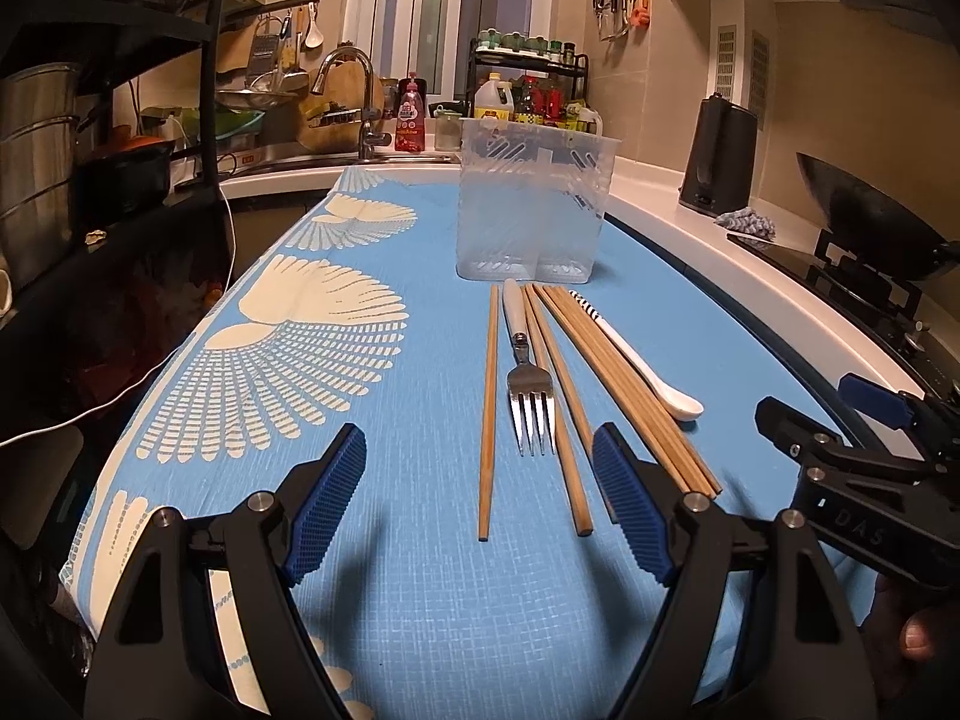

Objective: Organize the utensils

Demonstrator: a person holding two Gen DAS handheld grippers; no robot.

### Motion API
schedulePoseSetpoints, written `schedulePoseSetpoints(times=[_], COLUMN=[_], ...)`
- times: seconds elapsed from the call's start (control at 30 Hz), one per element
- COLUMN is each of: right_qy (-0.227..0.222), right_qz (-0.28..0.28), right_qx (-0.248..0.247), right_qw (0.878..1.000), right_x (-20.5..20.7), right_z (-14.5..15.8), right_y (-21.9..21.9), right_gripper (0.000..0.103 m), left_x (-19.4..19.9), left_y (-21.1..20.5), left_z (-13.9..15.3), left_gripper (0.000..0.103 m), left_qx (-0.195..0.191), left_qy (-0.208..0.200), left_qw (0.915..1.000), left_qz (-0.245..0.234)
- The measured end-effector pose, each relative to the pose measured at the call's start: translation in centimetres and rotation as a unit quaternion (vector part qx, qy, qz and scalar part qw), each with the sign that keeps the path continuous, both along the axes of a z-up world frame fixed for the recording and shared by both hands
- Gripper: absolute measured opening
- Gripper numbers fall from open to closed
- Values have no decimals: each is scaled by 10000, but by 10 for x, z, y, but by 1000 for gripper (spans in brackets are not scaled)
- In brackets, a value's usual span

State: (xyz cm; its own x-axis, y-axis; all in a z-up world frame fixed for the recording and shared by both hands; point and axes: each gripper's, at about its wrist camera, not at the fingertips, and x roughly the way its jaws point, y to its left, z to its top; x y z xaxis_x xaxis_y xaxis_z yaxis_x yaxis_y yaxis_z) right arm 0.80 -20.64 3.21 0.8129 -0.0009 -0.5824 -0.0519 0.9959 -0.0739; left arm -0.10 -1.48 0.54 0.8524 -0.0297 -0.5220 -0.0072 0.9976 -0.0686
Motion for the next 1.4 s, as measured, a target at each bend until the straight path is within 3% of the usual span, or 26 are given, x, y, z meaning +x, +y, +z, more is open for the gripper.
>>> schedulePoseSetpoints(times=[1.4], right_qy=[-56], right_qz=[9], right_qx=[173], right_qw=[9998], right_x=[-1], right_z=[3], right_y=[-2], right_gripper=[79], left_x=[-5], left_y=[-3], left_z=[4], left_gripper=[76], left_qx=[-2], left_qy=[-115], left_qw=[9998], left_qz=[-133])
